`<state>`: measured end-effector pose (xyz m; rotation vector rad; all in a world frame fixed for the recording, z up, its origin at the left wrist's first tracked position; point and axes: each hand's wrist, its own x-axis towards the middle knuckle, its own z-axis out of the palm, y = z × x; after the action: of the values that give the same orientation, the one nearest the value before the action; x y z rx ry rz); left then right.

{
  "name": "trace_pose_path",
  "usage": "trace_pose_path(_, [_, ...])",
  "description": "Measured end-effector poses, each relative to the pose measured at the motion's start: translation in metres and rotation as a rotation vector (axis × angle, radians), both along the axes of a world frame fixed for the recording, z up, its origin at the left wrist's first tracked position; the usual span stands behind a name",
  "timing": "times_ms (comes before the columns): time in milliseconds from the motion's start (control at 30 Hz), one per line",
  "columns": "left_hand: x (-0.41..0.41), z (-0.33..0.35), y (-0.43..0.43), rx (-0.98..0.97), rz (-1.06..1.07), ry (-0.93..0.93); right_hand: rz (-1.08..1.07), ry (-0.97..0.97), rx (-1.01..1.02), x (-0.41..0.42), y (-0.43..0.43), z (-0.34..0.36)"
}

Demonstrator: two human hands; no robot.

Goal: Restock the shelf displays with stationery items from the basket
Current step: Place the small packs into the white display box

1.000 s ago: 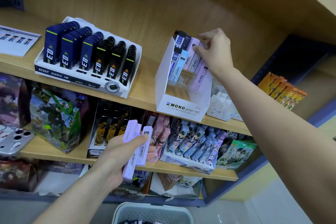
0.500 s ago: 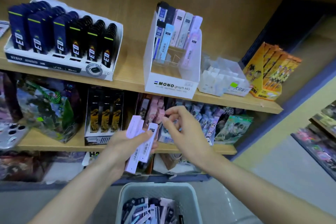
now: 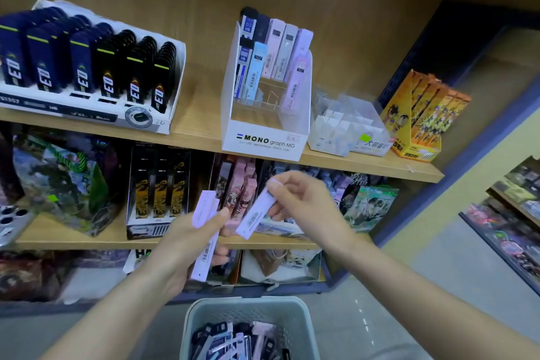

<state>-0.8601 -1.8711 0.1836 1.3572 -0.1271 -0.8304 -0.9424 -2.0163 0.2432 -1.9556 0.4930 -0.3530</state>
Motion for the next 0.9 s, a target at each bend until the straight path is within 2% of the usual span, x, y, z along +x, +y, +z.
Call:
trace_pose_path(133, [0.003, 0.003, -0.002, 0.005, -0.009, 0.017, -0.065, -0.187, -0.054, -0.006, -0.012, 0.034])
trace_pose_path(400, [0.004, 0.011, 0.001, -0.079, -0.060, 0.030, -0.212, -0.525, -0.347, 0.022, -0.040, 0.098])
trace_pose_path(633, [0.005, 0.012, 0.007, -0.116, -0.046, -0.053, -0.256, -0.575, -0.642, 0.067, -0.061, 0.115])
trace_pose_path(767, [0.008, 0.012, 0.009, -0.133, -0.030, -0.057, -0.312, -0.618, -0.727, 0.085, -0.071, 0.126])
trace_pose_path(900, [0.010, 0.015, 0.010, -0.111, -0.021, -0.065, -0.313, -0.547, -0.818, 0.094, -0.082, 0.132])
